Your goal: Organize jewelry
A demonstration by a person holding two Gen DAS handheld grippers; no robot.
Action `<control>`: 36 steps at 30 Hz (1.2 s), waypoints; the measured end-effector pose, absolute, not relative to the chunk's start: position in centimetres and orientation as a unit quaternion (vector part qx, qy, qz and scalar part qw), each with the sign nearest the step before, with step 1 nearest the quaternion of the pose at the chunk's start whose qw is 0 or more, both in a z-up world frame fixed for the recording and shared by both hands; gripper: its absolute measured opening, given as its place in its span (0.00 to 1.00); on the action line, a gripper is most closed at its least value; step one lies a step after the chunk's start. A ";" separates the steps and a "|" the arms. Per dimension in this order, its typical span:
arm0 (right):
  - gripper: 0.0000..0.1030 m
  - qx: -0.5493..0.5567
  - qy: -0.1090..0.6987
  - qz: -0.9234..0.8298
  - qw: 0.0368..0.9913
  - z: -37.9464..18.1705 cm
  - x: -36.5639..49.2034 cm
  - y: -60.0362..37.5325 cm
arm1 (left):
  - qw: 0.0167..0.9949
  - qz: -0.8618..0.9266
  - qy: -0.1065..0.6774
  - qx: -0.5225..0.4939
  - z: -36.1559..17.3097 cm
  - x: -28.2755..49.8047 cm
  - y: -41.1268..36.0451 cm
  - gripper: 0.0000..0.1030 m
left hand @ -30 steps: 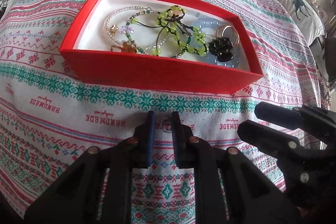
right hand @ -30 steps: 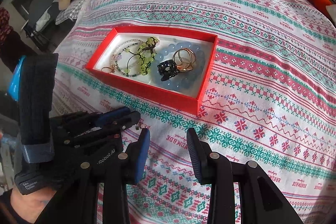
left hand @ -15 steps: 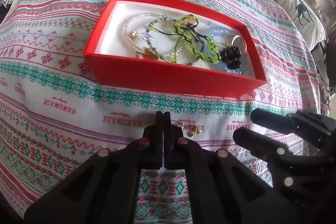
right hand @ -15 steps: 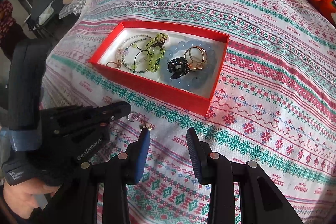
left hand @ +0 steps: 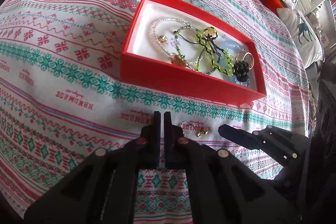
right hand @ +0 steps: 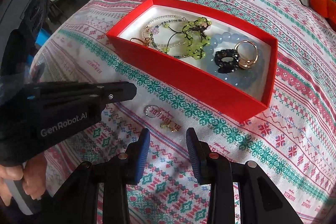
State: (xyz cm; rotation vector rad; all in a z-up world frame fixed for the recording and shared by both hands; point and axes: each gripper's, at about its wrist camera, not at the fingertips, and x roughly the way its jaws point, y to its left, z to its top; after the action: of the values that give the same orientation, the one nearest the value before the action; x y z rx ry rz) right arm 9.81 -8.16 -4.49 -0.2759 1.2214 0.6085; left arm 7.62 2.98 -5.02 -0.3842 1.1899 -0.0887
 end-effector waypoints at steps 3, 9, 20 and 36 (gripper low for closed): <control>0.29 -0.138 0.564 0.277 0.766 -5.0 10.0 -7.2 | 0.809 -0.038 0.557 -0.183 -5.0 7.5 3.7 0.04; 0.11 -0.146 0.566 0.265 0.767 -5.6 10.7 -6.4 | 0.809 -0.032 0.555 -0.189 -4.9 7.3 4.8 0.04; 0.07 -0.125 0.564 0.260 0.774 -4.1 10.9 -9.8 | 0.815 -0.065 0.551 -0.166 -4.4 7.1 3.3 0.25; 0.08 -0.088 0.575 0.226 0.781 -3.6 11.6 -13.9 | 0.812 -0.063 0.567 -0.125 -5.8 8.2 -0.5 0.32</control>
State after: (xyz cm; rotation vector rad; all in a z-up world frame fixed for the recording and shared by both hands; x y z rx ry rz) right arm 11.55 -13.92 -3.56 -0.1896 1.2424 0.4888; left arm 8.18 -0.54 -5.80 -0.2675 1.2109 -0.1336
